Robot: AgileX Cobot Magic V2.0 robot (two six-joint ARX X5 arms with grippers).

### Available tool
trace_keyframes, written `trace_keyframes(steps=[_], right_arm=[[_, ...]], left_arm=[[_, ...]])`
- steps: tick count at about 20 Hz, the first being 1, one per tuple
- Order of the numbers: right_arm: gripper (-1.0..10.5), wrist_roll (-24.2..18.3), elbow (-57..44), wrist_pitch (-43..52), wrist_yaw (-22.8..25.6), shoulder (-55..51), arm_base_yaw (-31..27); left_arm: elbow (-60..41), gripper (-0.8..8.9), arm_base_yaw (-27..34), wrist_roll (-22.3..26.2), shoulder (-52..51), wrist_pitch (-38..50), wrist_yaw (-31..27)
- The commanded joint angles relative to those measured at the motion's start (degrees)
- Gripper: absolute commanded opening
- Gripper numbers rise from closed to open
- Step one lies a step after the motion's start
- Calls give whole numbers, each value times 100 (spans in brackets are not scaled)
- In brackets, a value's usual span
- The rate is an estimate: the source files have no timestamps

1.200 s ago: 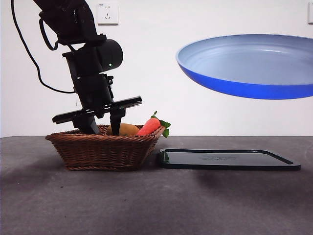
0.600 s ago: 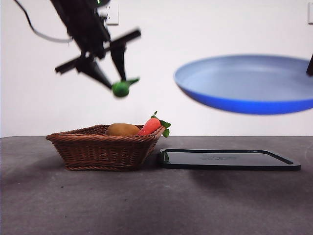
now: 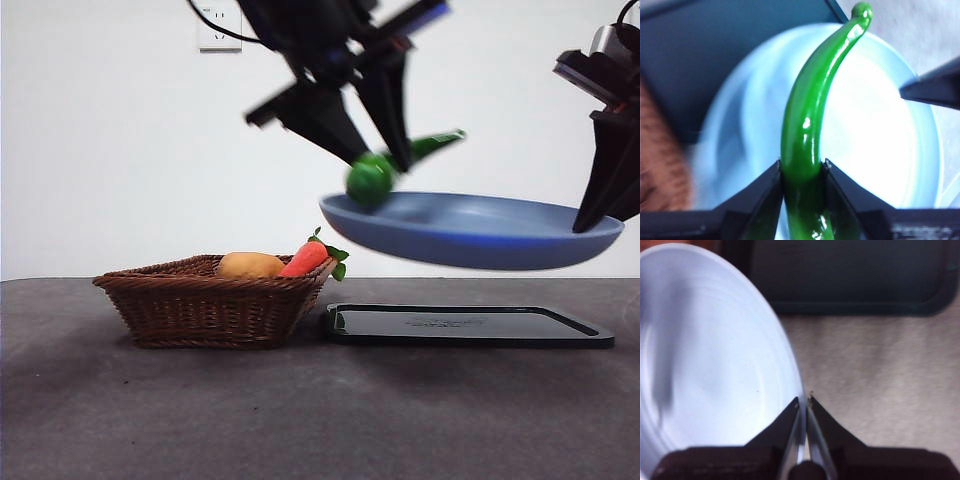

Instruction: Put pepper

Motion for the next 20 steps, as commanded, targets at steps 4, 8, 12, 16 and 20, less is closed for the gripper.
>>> trace_keyframes(steps=[4, 8, 12, 16, 20], right_arm=[[5, 59, 96, -153, -61, 57, 20], [5, 59, 96, -153, -63, 57, 20], [5, 57, 96, -157, -61, 57, 20], [5, 57, 96, -227, -44, 59, 20], [5, 63, 96, -273, -17, 59, 17]], left_arm=[[98, 115, -214, 140, 549, 138, -44], [98, 200, -223, 140, 570, 85, -46], [98, 222, -223, 140, 568, 90, -17], [101, 222, -219, 195, 350, 76, 164], [101, 222, -216, 420, -85, -87, 284]])
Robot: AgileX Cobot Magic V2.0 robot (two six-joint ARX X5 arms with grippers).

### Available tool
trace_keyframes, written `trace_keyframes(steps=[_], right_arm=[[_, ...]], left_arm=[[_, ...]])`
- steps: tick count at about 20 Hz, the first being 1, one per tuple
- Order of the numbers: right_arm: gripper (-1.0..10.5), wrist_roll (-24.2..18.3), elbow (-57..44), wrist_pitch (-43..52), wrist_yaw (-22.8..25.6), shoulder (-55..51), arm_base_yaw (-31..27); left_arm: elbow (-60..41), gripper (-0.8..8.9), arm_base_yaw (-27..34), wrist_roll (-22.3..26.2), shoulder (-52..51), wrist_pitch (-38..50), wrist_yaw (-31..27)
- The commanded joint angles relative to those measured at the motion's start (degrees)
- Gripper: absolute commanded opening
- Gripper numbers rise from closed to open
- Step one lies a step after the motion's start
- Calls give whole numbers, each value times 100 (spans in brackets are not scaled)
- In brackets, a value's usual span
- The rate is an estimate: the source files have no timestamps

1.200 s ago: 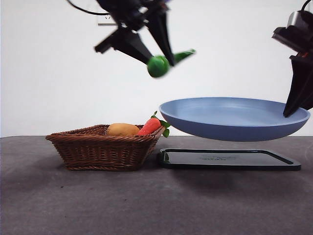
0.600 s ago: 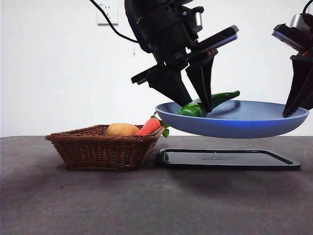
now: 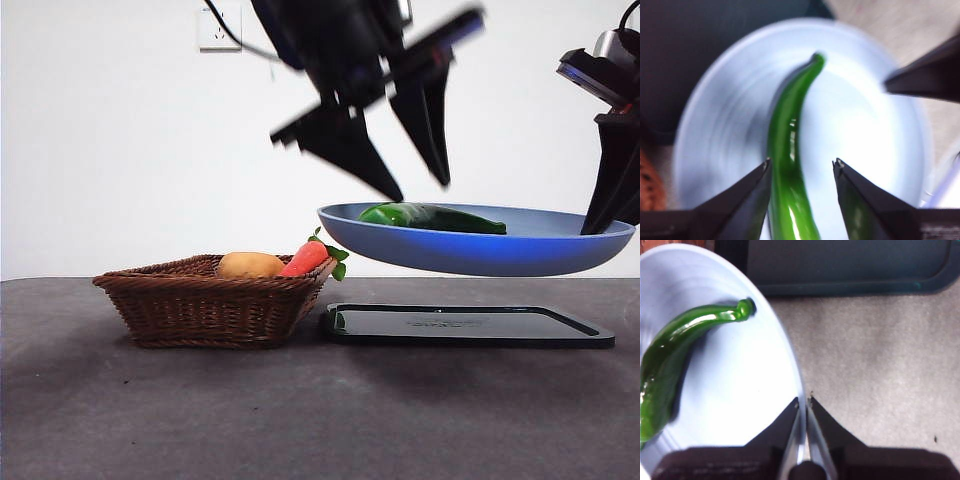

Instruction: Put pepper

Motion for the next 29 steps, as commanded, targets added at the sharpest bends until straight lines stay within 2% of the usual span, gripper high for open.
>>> trace_keyframes(steps=[1, 5, 12, 15, 21, 29], right_arm=[[5, 50, 96, 55, -17, 59, 11], [5, 105, 184, 240, 295, 223, -103], [5, 81, 1346, 295, 446, 1834, -369], [5, 83, 1956, 396, 450, 2583, -393], [5, 101, 2940, 535, 439, 3744, -551], [16, 37, 3021, 651, 420, 4153, -599]], left_arm=[[101, 222, -68, 295, -162, -107, 11], [101, 222, -24, 706, -807, -590, -13], [101, 221, 103, 1099, -2155, -1095, -446], [101, 221, 136, 1106, -2614, -1220, -623], [101, 221, 133, 1097, -3108, -1314, -616], [101, 221, 136, 1078, -3132, -1327, -621]])
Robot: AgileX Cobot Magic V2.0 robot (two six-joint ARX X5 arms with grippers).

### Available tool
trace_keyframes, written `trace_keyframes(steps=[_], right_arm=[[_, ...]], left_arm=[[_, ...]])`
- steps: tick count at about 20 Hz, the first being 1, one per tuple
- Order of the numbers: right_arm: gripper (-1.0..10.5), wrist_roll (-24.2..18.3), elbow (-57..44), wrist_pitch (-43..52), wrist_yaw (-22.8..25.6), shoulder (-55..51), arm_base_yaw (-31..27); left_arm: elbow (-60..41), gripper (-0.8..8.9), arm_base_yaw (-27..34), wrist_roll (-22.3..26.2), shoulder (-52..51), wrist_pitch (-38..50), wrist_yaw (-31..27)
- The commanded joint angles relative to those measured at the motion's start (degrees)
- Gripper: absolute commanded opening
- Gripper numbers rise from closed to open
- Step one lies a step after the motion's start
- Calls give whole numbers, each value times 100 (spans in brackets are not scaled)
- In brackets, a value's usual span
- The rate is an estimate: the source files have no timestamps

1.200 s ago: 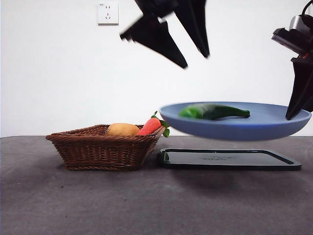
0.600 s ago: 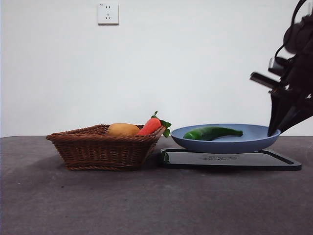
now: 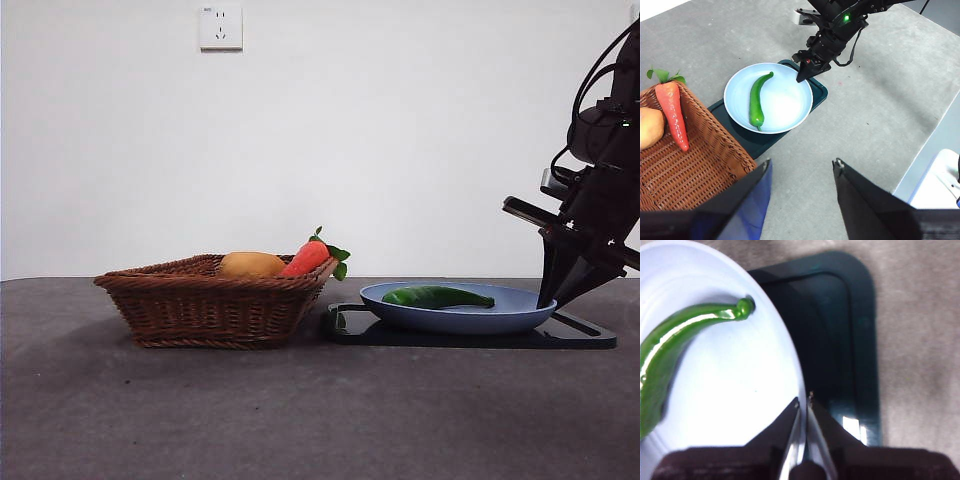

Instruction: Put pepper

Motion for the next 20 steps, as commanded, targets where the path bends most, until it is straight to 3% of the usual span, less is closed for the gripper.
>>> trace_keyframes(steps=[1, 4, 8, 15, 20], right_arm=[[43, -33, 120, 11, -17, 151, 11], [149, -31, 120, -35, -20, 118, 11], [174, -131, 120, -267, -9, -446, -22], [169, -1058, 120, -1893, -22, -2804, 175], [168, -1196, 120, -3029, -9, -4459, 664]], left_arm=[[101, 221, -22, 50, 55, 39, -20], [101, 221, -22, 50, 55, 33, -17], [101, 221, -22, 52, 55, 35, -22], [101, 219, -22, 98, 57, 26, -306], [101, 219, -22, 98, 57, 26, -304]])
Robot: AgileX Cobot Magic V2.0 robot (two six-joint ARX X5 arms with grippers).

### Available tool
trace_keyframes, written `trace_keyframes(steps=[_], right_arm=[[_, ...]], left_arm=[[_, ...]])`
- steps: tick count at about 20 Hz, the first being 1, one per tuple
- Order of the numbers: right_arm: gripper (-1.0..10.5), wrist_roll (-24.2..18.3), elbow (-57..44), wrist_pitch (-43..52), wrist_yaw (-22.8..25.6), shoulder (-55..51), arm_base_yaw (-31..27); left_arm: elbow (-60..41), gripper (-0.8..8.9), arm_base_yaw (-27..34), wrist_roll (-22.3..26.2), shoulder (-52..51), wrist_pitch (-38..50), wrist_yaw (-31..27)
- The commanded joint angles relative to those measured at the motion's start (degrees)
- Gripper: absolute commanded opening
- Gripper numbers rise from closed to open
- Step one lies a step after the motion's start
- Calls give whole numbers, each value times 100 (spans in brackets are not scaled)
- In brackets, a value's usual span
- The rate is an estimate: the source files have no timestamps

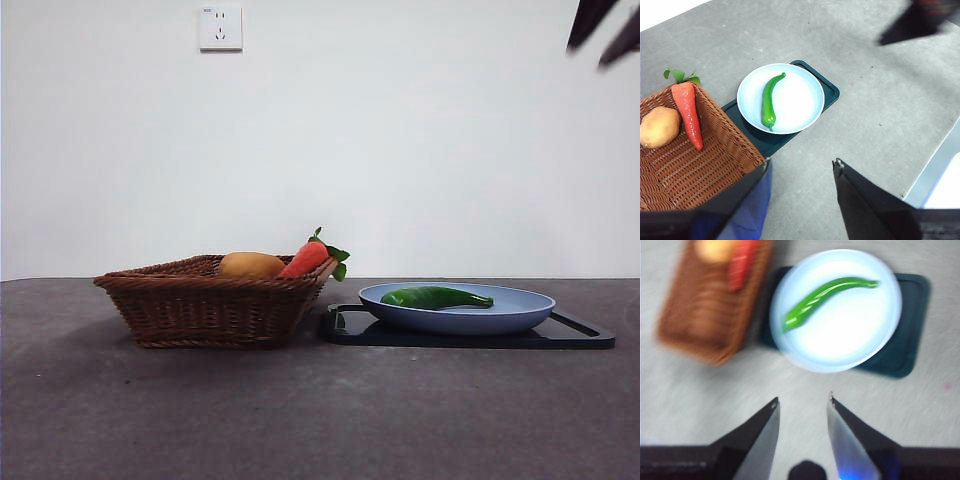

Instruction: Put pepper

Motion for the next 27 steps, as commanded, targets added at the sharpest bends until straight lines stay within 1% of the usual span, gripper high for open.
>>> trace_keyframes(steps=[1, 5, 6, 7, 8, 9, 10, 13, 15, 27], right_arm=[[167, -109, 109, -382, 9, -450, 203], [166, -129, 109, -1189, 0, -1204, 619], [159, -234, 109, -1344, 0, -1331, 693], [124, -319, 109, -1436, 0, -1405, 730], [62, -367, 109, -1512, 0, -1471, 739], [5, -413, 109, -1523, 2, -1497, 739], [6, -501, 109, -1523, 0, -1537, 739], [9, -481, 109, -1523, -4, -1545, 739], [11, -380, 109, -1523, -4, -1543, 739], [11, -385, 109, -1521, 15, -1543, 737]], left_arm=[[101, 219, -22, 68, 57, 26, -24], [101, 217, -24, 66, 57, -13, -7], [101, 198, -24, 63, 57, -20, -2], [101, 147, -24, 63, 57, -22, 7], [101, 85, -24, 63, 57, -20, 7], [101, 42, -24, 63, 57, -28, 7], [101, 0, -24, 63, 57, -39, 4], [101, 6, -24, 61, 57, -92, 2], [101, 6, -24, 63, 57, -90, -24], [101, 6, -22, 116, 57, -46, -24]])
